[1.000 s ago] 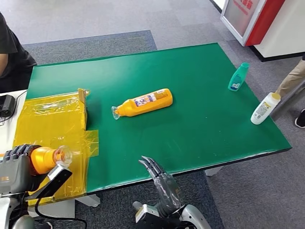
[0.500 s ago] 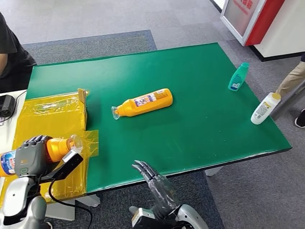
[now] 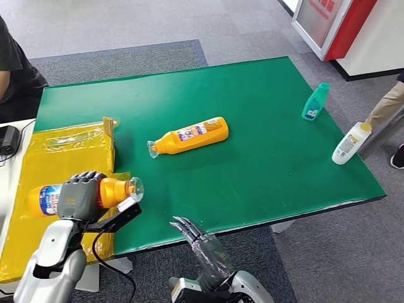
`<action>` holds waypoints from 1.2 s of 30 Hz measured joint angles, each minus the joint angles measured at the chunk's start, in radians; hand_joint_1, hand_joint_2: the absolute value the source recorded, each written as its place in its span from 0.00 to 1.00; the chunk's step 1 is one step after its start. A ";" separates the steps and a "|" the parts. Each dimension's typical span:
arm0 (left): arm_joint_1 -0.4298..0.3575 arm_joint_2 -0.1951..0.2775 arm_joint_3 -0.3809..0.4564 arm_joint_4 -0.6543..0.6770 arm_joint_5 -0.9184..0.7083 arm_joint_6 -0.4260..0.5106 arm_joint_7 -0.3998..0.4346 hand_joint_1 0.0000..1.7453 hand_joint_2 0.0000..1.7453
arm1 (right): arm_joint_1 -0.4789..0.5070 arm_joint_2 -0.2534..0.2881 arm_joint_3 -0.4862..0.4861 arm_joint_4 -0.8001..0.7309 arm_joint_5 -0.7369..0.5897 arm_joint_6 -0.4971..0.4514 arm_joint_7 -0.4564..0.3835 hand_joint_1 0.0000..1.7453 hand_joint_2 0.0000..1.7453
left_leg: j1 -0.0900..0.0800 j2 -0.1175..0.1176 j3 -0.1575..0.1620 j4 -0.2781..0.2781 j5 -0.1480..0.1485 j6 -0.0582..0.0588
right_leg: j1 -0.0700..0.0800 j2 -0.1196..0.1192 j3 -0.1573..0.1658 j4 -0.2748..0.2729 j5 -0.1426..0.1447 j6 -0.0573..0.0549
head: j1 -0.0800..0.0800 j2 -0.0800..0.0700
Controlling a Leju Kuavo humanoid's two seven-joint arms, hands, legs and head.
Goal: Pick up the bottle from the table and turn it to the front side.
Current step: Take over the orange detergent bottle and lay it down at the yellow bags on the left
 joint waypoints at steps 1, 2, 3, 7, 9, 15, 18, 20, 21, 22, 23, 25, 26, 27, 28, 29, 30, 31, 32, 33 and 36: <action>0.000 0.004 -0.009 0.007 0.000 -0.001 0.000 0.47 1.00 | 0.000 0.000 0.001 0.001 -0.002 0.000 0.000 0.00 1.00 | 0.000 0.000 0.000 0.000 0.000 0.000 | 0.000 0.000 0.000 0.000 0.000 0.000 | 0.000 0.000; -0.001 0.008 -0.016 0.014 0.000 -0.002 0.000 0.47 1.00 | 0.000 0.000 0.001 0.002 -0.003 0.000 0.001 0.00 1.00 | 0.000 0.000 0.000 0.000 0.000 0.000 | 0.000 0.000 0.000 0.000 0.000 0.000 | 0.000 0.000; -0.001 0.012 -0.023 0.021 0.000 -0.004 0.002 0.46 1.00 | 0.000 -0.001 0.001 0.002 -0.003 0.001 0.001 0.00 1.00 | 0.000 0.000 0.000 0.000 0.000 0.000 | 0.000 0.000 0.000 0.000 0.000 0.000 | 0.000 0.000; 0.000 0.026 -0.041 0.038 0.000 -0.018 0.009 0.26 1.00 | 0.000 -0.002 0.002 0.002 -0.004 0.004 0.004 0.00 1.00 | 0.000 0.000 0.000 0.000 0.000 0.000 | 0.000 0.000 0.000 0.000 0.000 0.000 | 0.000 0.000; 0.000 0.031 -0.048 0.044 0.000 -0.031 0.021 0.21 1.00 | 0.000 -0.002 0.003 0.002 -0.004 0.007 0.006 0.00 1.00 | 0.000 0.000 0.000 0.000 0.000 0.000 | 0.000 0.000 0.000 0.000 0.000 0.000 | 0.000 0.000; -0.001 0.044 -0.056 0.067 0.000 -0.090 0.106 0.00 1.00 | -0.001 -0.003 0.004 0.002 -0.004 0.014 0.011 0.00 1.00 | 0.000 0.000 0.000 0.000 0.000 0.000 | 0.000 0.000 0.000 0.000 0.000 0.000 | 0.000 0.000; -0.001 0.048 -0.056 0.073 0.000 -0.109 0.139 0.00 1.00 | -0.001 -0.003 0.004 0.002 -0.004 0.017 0.013 0.00 1.00 | 0.000 0.000 0.000 0.000 0.000 0.000 | 0.000 0.000 0.000 0.000 0.000 0.000 | 0.000 0.000; -0.002 0.048 -0.056 0.076 0.000 -0.114 0.150 0.00 1.00 | 0.000 -0.003 0.004 0.002 -0.004 0.018 0.014 0.00 1.00 | 0.000 0.000 0.000 0.000 0.000 0.000 | 0.000 0.000 0.000 0.000 0.000 0.000 | 0.000 0.000; -0.002 0.048 -0.056 0.077 0.000 -0.116 0.154 0.00 1.00 | 0.000 -0.004 0.004 0.002 -0.004 0.019 0.015 0.00 1.00 | 0.000 0.000 0.000 0.000 0.000 0.000 | 0.000 0.000 0.000 0.000 0.000 0.000 | 0.000 0.000; -0.002 0.048 -0.056 0.077 0.000 -0.117 0.156 0.00 1.00 | 0.000 -0.004 0.004 0.002 -0.004 0.019 0.015 0.00 1.00 | 0.000 0.000 0.000 0.000 0.000 0.000 | 0.000 0.000 0.000 0.000 0.000 0.000 | 0.000 0.000; -0.002 0.048 -0.055 0.078 0.000 -0.117 0.159 0.00 1.00 | 0.000 -0.004 0.004 0.002 -0.004 0.019 0.015 0.00 1.00 | 0.000 0.000 0.000 0.000 0.000 0.000 | 0.000 0.000 0.000 0.000 0.000 0.000 | 0.000 0.000; -0.002 0.047 -0.054 0.078 0.000 -0.118 0.166 0.00 1.00 | 0.000 -0.004 0.005 0.002 -0.004 0.020 0.017 0.00 1.00 | 0.000 0.000 0.000 0.000 0.000 0.000 | 0.000 0.000 0.000 0.000 0.000 0.000 | 0.000 0.000; -0.002 0.046 -0.054 0.078 0.000 -0.117 0.170 0.00 1.00 | 0.000 -0.005 0.006 0.002 -0.004 0.020 0.017 0.00 1.00 | 0.000 0.000 0.000 0.000 0.000 0.000 | 0.000 0.000 0.000 0.000 0.000 0.000 | 0.000 0.000; -0.002 0.045 -0.054 0.078 0.000 -0.117 0.174 0.00 1.00 | 0.000 -0.005 0.006 0.002 -0.004 0.021 0.018 0.00 1.00 | 0.000 0.000 0.000 0.000 0.000 0.000 | 0.000 0.000 0.000 0.000 0.000 0.000 | 0.000 0.000; -0.002 0.044 -0.054 0.078 0.000 -0.117 0.178 0.00 1.00 | 0.000 -0.006 0.006 0.002 -0.004 0.021 0.020 0.00 1.00 | 0.000 0.000 0.000 0.000 0.000 0.000 | 0.000 0.000 0.000 0.000 0.000 0.000 | 0.000 0.000; -0.002 0.043 -0.054 0.078 0.000 -0.117 0.180 0.00 1.00 | 0.001 -0.007 0.007 0.002 -0.004 0.020 0.021 0.00 1.00 | 0.000 0.000 0.000 0.000 0.000 0.000 | 0.000 0.000 0.000 0.000 0.000 0.000 | 0.000 0.000; -0.001 0.041 -0.054 0.078 0.000 -0.117 0.181 0.00 1.00 | 0.001 -0.007 0.007 0.002 -0.004 0.020 0.023 0.00 1.00 | 0.000 0.000 0.000 0.000 0.000 0.000 | 0.000 0.000 0.000 0.000 0.000 0.000 | 0.000 0.000; -0.001 0.040 -0.053 0.078 0.000 -0.117 0.182 0.00 1.00 | 0.001 -0.007 0.007 0.002 -0.004 0.020 0.024 0.00 1.00 | 0.000 0.000 0.000 0.000 0.000 0.000 | 0.000 0.000 0.000 0.000 0.000 0.000 | 0.000 0.000; -0.001 0.039 -0.053 0.078 0.000 -0.117 0.182 0.00 1.00 | 0.001 -0.008 0.007 0.002 -0.004 0.020 0.025 0.00 1.00 | 0.000 0.000 0.000 0.000 0.000 0.000 | 0.000 0.000 0.000 0.000 0.000 0.000 | 0.000 0.000; -0.001 0.039 -0.053 0.078 0.000 -0.117 0.182 0.00 1.00 | 0.001 -0.008 0.007 0.002 -0.004 0.020 0.025 0.00 1.00 | 0.000 0.000 0.000 0.000 0.000 0.000 | 0.000 0.000 0.000 0.000 0.000 0.000 | 0.000 0.000; 0.001 0.036 -0.052 0.078 0.000 -0.114 0.179 0.00 1.00 | 0.002 -0.009 0.007 0.001 -0.004 0.020 0.026 0.00 1.00 | 0.000 0.000 0.000 0.000 0.000 0.000 | 0.000 0.000 0.000 0.000 0.000 0.000 | 0.000 0.000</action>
